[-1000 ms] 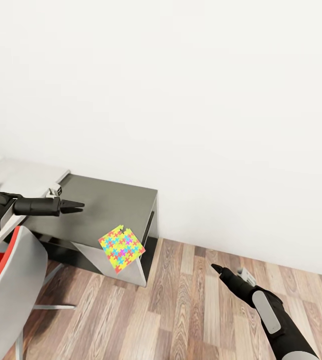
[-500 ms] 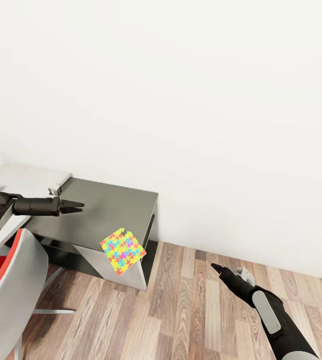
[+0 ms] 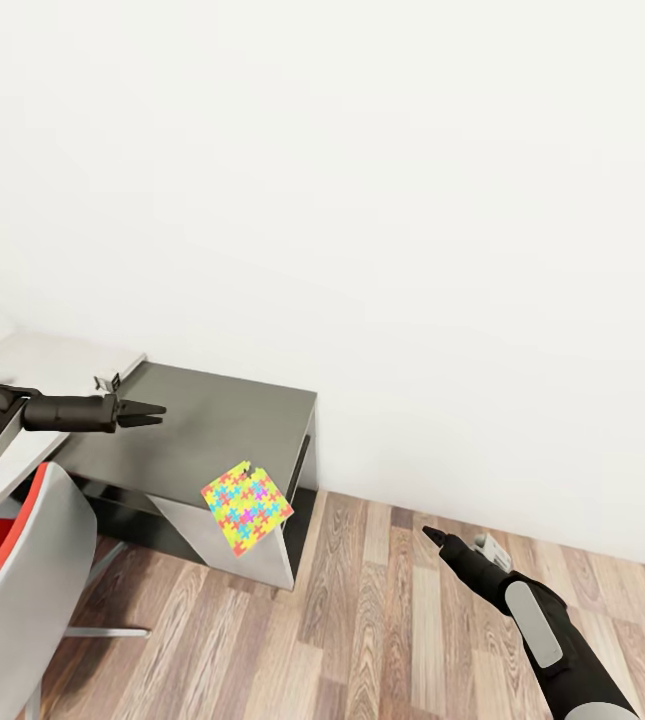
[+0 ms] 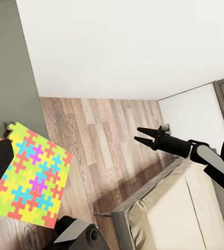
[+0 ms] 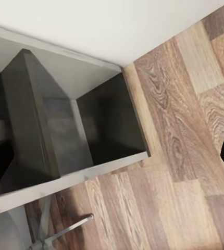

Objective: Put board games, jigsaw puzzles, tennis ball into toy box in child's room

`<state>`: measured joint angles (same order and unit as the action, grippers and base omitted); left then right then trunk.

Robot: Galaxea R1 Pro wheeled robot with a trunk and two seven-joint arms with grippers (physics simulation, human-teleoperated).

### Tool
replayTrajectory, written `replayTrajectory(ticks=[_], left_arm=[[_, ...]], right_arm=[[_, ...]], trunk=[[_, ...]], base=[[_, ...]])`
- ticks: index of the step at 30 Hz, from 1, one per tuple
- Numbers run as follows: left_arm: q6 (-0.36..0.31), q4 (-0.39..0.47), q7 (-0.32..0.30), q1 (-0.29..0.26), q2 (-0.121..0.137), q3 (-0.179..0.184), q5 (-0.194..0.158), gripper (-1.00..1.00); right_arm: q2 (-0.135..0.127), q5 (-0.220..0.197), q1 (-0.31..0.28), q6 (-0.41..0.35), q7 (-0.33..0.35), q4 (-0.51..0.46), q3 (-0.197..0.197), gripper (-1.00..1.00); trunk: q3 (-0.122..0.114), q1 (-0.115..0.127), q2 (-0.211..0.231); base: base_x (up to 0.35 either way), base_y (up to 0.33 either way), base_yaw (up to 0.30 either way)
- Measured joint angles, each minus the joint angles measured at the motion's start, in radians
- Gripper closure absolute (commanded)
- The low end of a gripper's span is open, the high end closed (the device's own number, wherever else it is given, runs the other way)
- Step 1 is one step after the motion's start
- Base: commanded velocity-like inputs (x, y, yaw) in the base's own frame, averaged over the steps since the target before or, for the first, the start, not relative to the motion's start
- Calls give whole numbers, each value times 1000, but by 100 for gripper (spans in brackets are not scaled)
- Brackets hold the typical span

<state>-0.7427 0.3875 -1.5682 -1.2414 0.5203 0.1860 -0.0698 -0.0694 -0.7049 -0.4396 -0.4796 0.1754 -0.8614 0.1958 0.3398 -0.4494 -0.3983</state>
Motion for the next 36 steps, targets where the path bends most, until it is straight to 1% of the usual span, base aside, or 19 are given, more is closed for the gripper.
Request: replayTrajectory(ticks=[28,31,36], left_arm=[[-1,1,0,0,-2,-1,-1,-100],[-2,4,0,0,-2,-1,-2,-100],[-7,4,-1,1,0,0,-16,-100]], right_arm=[[2,1,10,8,8,-2,-1,-100],[1,1,14,23,22,-1,-1,-100],[0,2,16,35,57,1,0,-100]], trunk=[[-46,0,0],[-51,0,0],[-60,0,0]], base=[[0,0,0],[0,0,0],[0,0,0]])
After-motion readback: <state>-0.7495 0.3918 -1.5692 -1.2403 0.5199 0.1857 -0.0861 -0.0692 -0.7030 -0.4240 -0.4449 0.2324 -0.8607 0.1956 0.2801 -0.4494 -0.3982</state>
